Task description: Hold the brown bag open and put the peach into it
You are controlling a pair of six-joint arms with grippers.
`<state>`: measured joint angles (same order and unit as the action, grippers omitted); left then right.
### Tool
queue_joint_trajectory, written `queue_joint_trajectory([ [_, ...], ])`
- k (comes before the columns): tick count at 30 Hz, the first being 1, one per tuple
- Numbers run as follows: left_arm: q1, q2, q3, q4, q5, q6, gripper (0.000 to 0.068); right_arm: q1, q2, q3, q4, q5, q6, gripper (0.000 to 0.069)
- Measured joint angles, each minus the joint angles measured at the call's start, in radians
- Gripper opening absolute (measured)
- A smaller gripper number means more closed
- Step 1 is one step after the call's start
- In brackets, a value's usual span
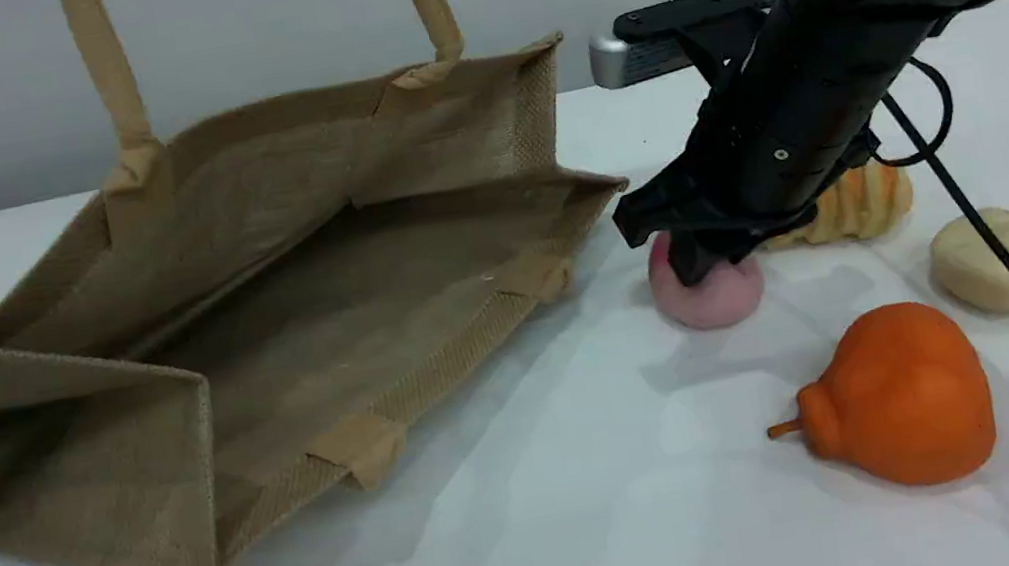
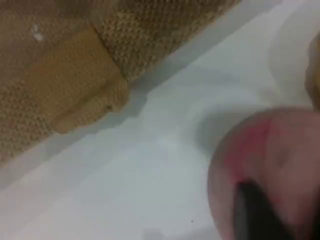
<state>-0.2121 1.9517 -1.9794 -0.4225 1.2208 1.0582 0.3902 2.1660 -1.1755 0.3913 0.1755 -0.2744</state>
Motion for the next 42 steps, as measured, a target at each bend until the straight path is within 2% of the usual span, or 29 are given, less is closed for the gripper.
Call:
queue_joint_trajectory([
  [2,0.000,0.000,0.000,0.000,0.000,0.000,0.0090,0.000,-0.001,0.000,0.000,0.000,-0.008,0.0054],
  [5,0.000,0.000,0.000,0.000,0.000,0.000,0.0090,0.000,-0.003,0.000,0.000,0.005,-0.023,0.0022],
  [21,0.000,0.000,-0.023,0.000,0.002,0.002,0.0090,0.000,-0.232,0.002,-0.058,0.190,-0.023,0.0020],
  [28,0.000,0.000,-0.104,-0.063,-0.001,0.004,0.0090,0.010,-0.277,0.002,-0.055,0.236,-0.025,0.0020],
  [38,-0.020,0.000,-0.107,-0.079,0.001,0.011,0.0090,0.154,-0.282,0.002,-0.051,0.210,-0.023,0.0020],
  [42,-0.032,0.000,-0.107,-0.077,0.002,0.011,0.0090,0.203,-0.282,0.002,-0.031,0.143,-0.024,0.0020],
])
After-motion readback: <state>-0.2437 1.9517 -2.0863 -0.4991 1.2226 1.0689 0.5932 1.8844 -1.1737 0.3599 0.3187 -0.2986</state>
